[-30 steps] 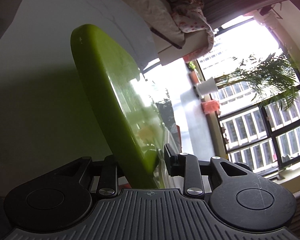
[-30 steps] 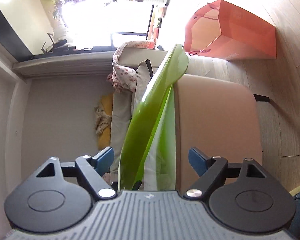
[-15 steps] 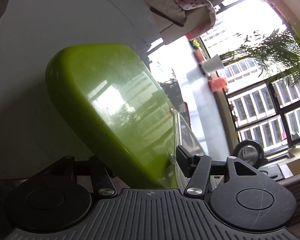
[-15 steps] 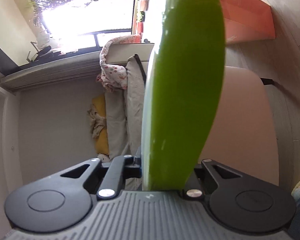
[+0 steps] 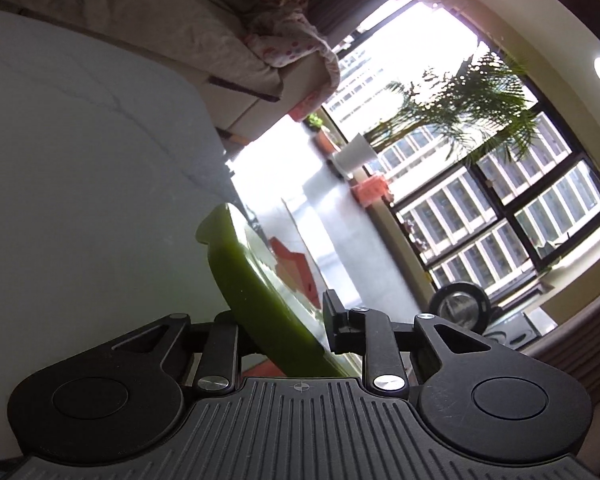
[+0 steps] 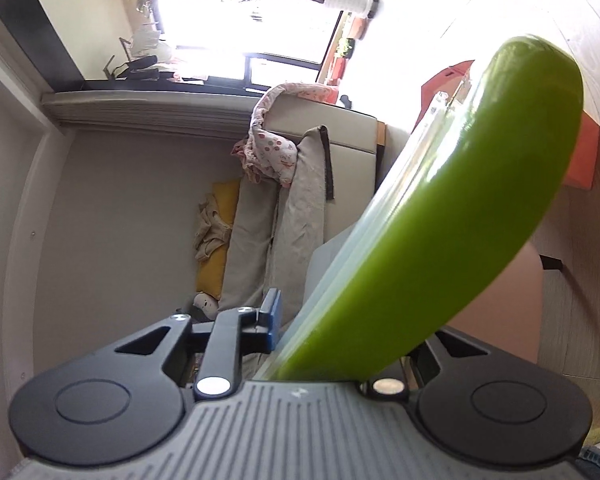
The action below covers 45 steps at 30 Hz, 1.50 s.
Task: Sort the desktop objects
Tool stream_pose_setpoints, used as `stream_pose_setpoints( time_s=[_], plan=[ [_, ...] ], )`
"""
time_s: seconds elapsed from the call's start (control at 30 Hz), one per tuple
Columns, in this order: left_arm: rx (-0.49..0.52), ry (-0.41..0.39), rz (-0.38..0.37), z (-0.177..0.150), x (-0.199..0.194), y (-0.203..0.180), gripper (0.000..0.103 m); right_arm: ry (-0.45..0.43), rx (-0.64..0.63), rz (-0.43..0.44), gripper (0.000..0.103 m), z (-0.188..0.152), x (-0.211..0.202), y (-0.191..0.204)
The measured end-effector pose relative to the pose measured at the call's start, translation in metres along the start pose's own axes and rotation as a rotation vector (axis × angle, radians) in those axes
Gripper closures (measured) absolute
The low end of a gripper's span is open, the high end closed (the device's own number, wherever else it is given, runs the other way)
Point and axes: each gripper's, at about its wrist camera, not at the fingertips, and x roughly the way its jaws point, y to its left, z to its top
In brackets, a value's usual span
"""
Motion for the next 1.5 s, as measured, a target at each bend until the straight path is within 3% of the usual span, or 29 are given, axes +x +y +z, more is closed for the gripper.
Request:
stream_pose_setpoints(
  time_s=[0.17,0.33,0.5,0.67,0.83,1.0,1.1,1.17,1.27,1.4,1.5],
  plan=[
    [0.057,-0.110,-0.090,0.028,-0.068,-0.016,0.079,0.038,-0.139,0.117,0.075,-0.007,0.011,0.058],
    [0.065,-0.253,-0.109,0.053,-0.163,0.000,0.076,0.167,-0.290,0.249,0.075,-0.035,0.019,0.138],
    [0.051,-0.424,0.005,0.046,-0.275,0.044,0.070,0.382,-0.389,0.362,0.074,-0.105,0.072,0.193],
    [-0.039,-0.549,0.165,0.017,-0.357,0.097,0.069,0.611,-0.416,0.414,0.074,-0.195,0.126,0.209],
    [-0.138,-0.592,0.257,-0.004,-0.385,0.142,0.070,0.765,-0.408,0.355,0.073,-0.264,0.165,0.195],
    [-0.243,-0.548,0.239,-0.021,-0.393,0.180,0.068,0.818,-0.387,0.291,0.074,-0.299,0.164,0.182],
    [-0.301,-0.510,0.157,-0.037,-0.403,0.205,0.059,0.825,-0.366,0.276,0.078,-0.300,0.160,0.178],
    [-0.329,-0.512,0.117,-0.046,-0.414,0.217,0.036,0.834,-0.336,0.260,0.080,-0.308,0.153,0.173],
    [-0.389,-0.571,0.112,-0.056,-0.440,0.238,0.023,0.829,-0.318,0.235,0.080,-0.301,0.156,0.171],
    [-0.534,-0.598,0.072,-0.048,-0.458,0.273,0.018,0.797,-0.335,0.240,0.079,-0.300,0.148,0.173],
    [-0.502,-0.524,0.134,-0.015,-0.441,0.277,0.015,0.795,-0.333,0.238,0.078,-0.299,0.145,0.173]
  ],
)
